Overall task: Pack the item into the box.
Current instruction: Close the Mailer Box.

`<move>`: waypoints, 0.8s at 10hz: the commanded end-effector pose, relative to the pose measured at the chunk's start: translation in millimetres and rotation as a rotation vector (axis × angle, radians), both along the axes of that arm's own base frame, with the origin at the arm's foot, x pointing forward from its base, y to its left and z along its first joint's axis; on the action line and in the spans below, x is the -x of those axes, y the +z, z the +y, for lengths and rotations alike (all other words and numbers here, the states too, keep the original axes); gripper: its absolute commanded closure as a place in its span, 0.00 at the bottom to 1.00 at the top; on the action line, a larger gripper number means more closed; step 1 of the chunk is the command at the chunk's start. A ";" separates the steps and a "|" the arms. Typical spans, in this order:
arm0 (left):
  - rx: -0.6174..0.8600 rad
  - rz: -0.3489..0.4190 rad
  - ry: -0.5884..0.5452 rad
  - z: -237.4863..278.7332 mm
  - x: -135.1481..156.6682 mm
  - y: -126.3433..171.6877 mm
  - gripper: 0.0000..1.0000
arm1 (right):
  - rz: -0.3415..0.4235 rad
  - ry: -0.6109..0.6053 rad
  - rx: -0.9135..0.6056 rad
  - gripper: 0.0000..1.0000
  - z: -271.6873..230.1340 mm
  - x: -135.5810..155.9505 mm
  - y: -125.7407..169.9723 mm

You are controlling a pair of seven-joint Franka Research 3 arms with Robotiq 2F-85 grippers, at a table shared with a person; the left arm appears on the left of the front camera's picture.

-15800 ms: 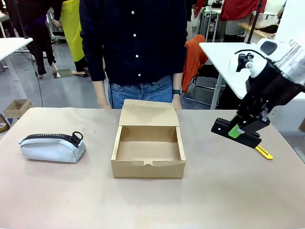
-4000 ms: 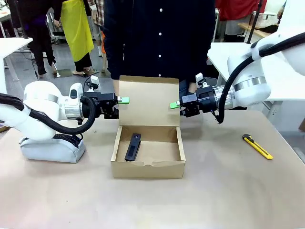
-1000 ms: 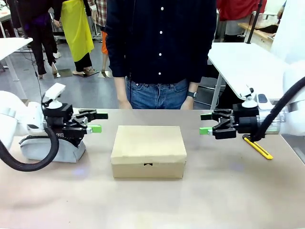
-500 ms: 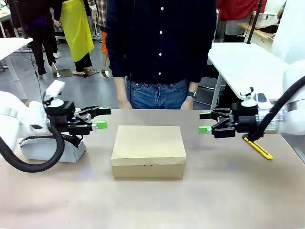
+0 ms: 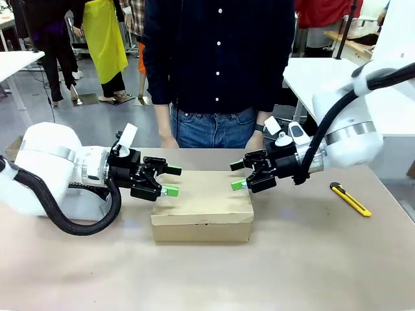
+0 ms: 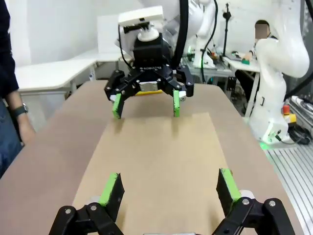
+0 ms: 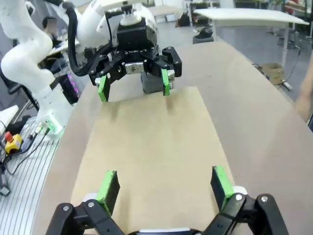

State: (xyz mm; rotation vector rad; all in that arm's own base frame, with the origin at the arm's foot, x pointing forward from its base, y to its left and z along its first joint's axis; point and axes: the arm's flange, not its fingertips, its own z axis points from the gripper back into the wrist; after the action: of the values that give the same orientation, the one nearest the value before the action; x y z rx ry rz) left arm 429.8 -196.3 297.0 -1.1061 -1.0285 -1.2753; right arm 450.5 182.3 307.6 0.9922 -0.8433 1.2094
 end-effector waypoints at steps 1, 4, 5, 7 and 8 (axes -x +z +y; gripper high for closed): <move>-0.054 -0.006 -0.009 -3.7 -7.0 -4.2 0.00 | -0.004 0.051 0.096 0.00 7.4 -8.7 -3.4; -0.078 0.019 -0.010 -7.0 -8.8 -14.2 0.00 | -0.047 0.099 0.166 0.00 7.3 -5.2 -7.4; -0.104 0.020 0.003 -6.7 -10.8 -16.6 0.00 | -0.053 0.092 0.166 0.00 6.7 -4.5 -7.3; -0.110 0.009 0.020 -4.8 -9.9 -14.4 0.00 | -0.069 0.064 0.137 0.00 3.8 -2.0 -3.4; -0.076 -0.010 0.029 -0.4 -4.5 -6.6 0.00 | -0.069 0.023 0.101 0.00 -2.2 2.8 3.9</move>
State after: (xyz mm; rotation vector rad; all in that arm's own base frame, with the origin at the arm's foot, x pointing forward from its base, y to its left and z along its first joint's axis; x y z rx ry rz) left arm 439.3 -197.9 281.5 -1.0280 -0.9696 -1.2985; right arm 456.4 183.5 305.3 0.9011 -0.7704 1.3413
